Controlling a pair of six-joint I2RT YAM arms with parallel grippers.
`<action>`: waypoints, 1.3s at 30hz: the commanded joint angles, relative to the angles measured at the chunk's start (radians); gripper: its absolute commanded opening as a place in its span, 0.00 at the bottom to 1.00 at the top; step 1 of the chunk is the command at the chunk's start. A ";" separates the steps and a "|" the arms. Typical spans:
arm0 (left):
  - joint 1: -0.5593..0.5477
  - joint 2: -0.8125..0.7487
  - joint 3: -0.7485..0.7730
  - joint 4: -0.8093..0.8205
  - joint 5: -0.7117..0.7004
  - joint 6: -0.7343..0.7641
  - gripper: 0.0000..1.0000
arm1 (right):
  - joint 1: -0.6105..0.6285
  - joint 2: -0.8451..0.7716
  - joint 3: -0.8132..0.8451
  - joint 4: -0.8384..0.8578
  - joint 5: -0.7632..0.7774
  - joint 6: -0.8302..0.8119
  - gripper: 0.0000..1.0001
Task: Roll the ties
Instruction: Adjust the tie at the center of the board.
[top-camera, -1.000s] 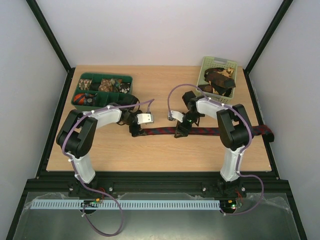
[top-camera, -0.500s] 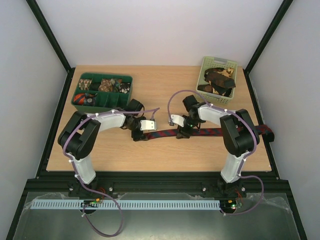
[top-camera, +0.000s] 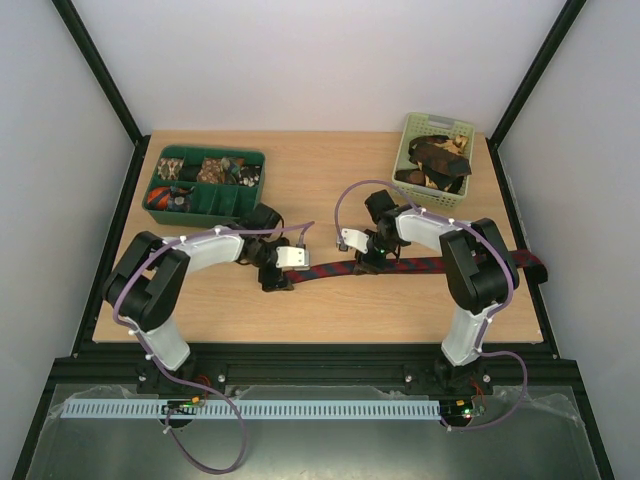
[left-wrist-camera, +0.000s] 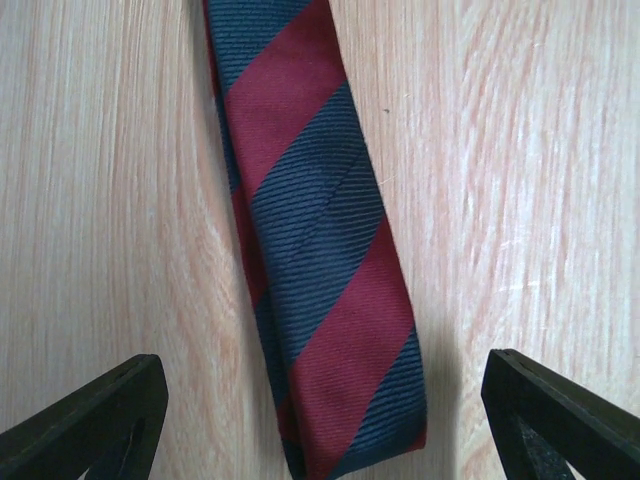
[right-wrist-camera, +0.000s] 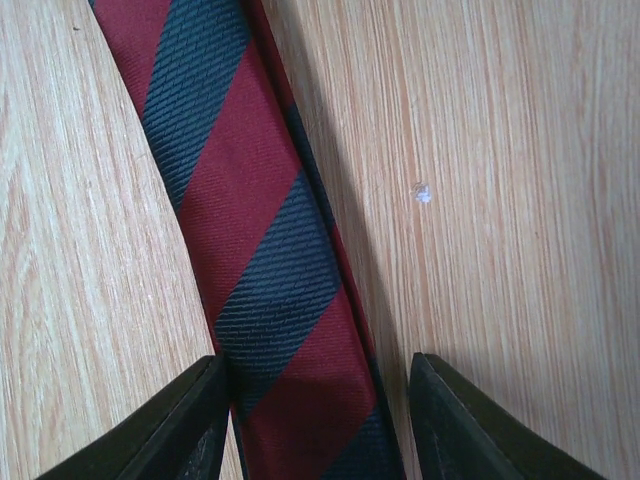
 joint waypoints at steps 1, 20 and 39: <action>0.019 -0.031 0.008 -0.022 0.074 -0.022 0.89 | 0.002 0.038 -0.046 -0.100 0.057 0.000 0.50; 0.021 0.072 0.018 0.054 -0.066 -0.072 0.53 | 0.002 -0.008 -0.144 -0.090 0.073 -0.051 0.48; 0.098 -0.038 -0.075 0.035 0.057 0.010 0.81 | -0.001 -0.009 0.167 -0.255 -0.271 0.453 0.75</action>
